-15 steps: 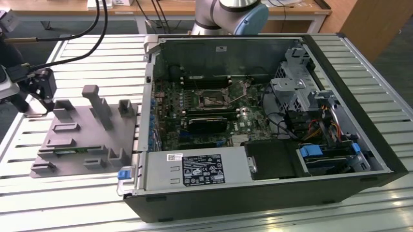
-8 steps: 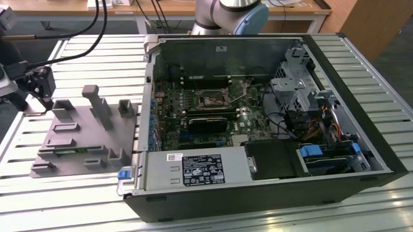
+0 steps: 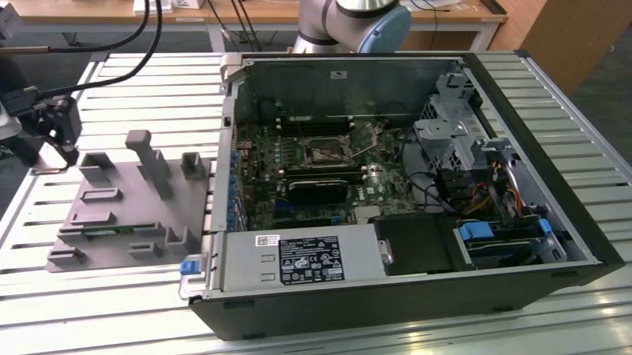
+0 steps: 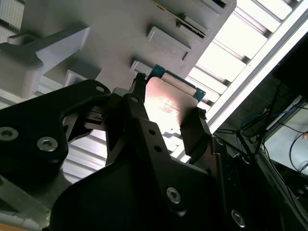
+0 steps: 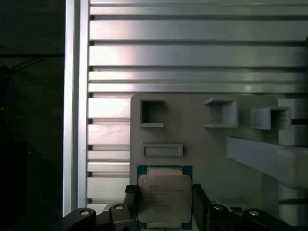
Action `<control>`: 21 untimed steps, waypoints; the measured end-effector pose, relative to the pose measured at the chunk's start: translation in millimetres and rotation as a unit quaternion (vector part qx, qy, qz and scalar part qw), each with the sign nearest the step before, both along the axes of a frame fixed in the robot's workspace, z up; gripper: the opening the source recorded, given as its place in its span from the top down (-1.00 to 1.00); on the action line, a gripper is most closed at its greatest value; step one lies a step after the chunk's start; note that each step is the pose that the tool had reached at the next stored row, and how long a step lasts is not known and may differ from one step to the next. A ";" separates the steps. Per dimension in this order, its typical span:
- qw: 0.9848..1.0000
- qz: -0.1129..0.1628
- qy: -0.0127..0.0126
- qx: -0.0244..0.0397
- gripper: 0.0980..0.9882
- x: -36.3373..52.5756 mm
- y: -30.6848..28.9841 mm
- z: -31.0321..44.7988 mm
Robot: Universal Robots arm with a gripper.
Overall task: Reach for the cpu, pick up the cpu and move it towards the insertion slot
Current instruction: 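Pick up the cpu and move it towards the insertion slot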
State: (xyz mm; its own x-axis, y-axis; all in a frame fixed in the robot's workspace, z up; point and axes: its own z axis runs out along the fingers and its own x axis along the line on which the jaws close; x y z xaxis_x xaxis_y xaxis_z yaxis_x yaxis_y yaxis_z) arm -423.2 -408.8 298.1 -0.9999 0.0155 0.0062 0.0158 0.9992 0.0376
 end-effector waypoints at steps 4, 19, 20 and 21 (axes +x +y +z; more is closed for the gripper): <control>1.000 0.000 0.000 0.000 0.00 0.0 0.0 4.0; 1.000 0.000 0.000 0.000 0.00 0.0 0.0 21.9; 1.000 0.000 0.000 0.000 0.00 0.0 0.0 22.5; 1.000 0.000 0.000 0.000 0.00 0.0 0.0 22.9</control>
